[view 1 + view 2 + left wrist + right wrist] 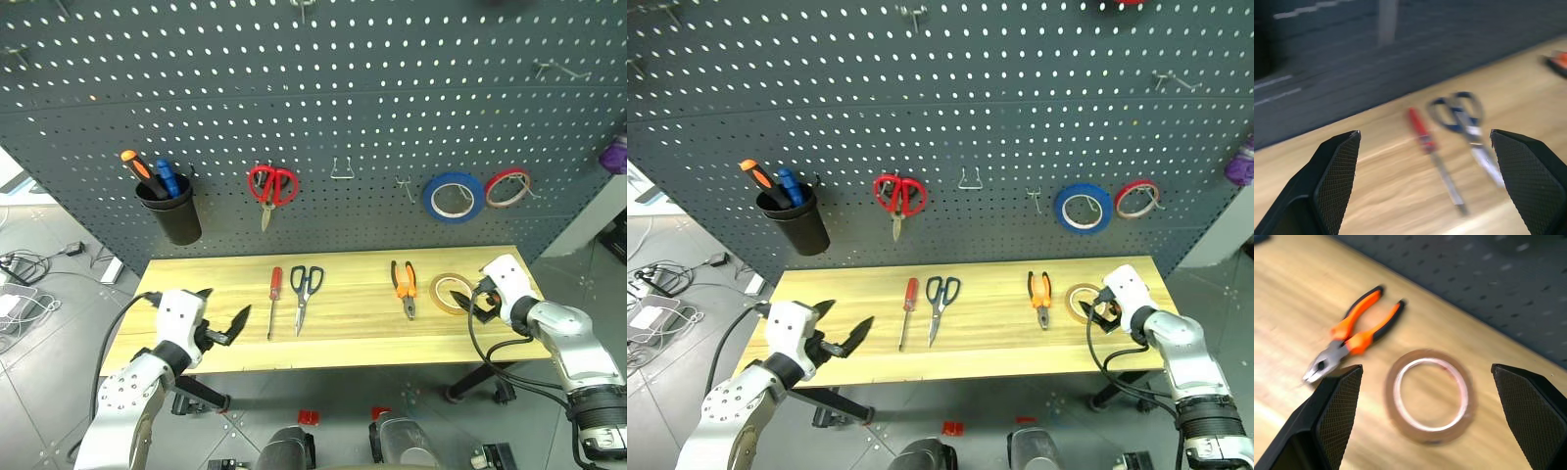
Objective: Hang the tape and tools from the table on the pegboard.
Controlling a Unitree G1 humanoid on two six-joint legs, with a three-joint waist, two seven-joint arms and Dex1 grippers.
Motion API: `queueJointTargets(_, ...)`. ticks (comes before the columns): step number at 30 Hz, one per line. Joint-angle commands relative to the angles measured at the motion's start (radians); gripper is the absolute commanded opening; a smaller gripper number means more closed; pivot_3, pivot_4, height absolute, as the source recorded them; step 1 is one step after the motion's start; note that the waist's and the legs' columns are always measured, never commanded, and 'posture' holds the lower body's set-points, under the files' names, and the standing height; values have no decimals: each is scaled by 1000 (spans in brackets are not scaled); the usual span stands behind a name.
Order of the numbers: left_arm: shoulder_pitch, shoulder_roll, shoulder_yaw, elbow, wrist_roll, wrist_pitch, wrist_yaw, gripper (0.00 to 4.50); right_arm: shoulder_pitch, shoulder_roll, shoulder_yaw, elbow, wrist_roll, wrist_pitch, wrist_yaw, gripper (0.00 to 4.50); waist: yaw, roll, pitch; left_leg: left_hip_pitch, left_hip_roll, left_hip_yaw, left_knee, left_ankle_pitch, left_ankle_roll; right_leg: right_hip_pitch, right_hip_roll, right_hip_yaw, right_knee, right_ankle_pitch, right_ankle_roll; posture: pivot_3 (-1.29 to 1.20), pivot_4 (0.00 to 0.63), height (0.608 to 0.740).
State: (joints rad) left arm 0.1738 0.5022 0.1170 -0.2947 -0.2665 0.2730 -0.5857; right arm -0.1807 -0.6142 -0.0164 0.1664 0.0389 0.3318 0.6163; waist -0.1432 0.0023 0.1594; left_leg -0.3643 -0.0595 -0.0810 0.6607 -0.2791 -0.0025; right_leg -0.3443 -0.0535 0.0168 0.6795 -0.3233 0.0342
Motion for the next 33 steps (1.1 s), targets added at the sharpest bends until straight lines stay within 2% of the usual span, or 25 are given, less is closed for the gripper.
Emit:
queueJointTargets(1,-62,44,-73,-45,8,18,-75,4476,-44,0,23,-60,-12,109,-6,4500,-4,-4,18,0,0,0,0,0,0,-1,0,0,0,0,0,-353,217,740)
queueJointTargets(5,-158,85,-169,-33,22,56,-150,4476,-145,25,54,15,-26,204,-22,4500,-23,-7,52,-5,1,3,0,0,0,-7,0,2,0,2,0,-367,269,740)
queueJointTargets(9,-240,109,-270,-25,61,53,-214,4476,-279,34,127,170,-67,221,12,4500,-47,-10,92,-12,1,3,0,0,1,-13,0,1,1,4,0,-354,311,740)
queueJointTargets(14,-287,100,-367,-42,77,59,-268,4476,-442,54,216,425,-118,157,83,4500,-67,-11,120,-29,2,6,2,0,2,-29,0,2,1,4,0,-343,334,740)
queueJointTargets(19,-316,81,-426,-38,108,57,-269,4476,-581,106,267,687,-168,58,115,4500,-79,-15,139,-33,2,7,4,-2,5,-32,0,2,1,4,0,-327,334,740)
queueJointTargets(22,-321,74,-439,-37,114,56,-268,4500,-638,123,300,807,-200,14,164,3973,-78,-16,140,-32,2,7,5,-2,5,-31,0,2,1,5,1,-324,326,740)
queueJointTargets(27,-325,69,-446,-36,112,56,-273,4500,-688,143,341,916,-260,-71,176,2354,-78,-16,140,-31,2,7,6,-1,5,-30,0,2,2,5,2,-316,302,740)
queueJointTargets(33,-328,51,-426,-32,100,54,-271,4500,-665,141,311,878,-259,-87,177,448,-78,-17,137,-31,2,7,11,-1,5,-29,0,2,2,8,6,-337,269,740)
